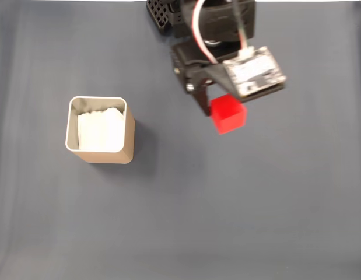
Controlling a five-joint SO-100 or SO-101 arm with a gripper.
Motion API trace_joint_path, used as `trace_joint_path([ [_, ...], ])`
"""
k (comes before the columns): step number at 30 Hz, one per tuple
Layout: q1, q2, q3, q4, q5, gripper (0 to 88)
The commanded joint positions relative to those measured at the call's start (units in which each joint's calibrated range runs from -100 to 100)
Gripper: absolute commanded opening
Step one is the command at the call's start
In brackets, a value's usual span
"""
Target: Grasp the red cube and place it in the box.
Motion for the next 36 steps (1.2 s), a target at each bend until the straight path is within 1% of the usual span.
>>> trace_joint_path([
  [1, 4.0, -1.0, -4.4, 0.3, 0.2, 2.9],
  [18, 18.5, 3.0, -9.1, 0.5, -3.1, 3.1],
  [36, 31.9, 11.5, -14.8, -0.6, -3.5, 2.7],
])
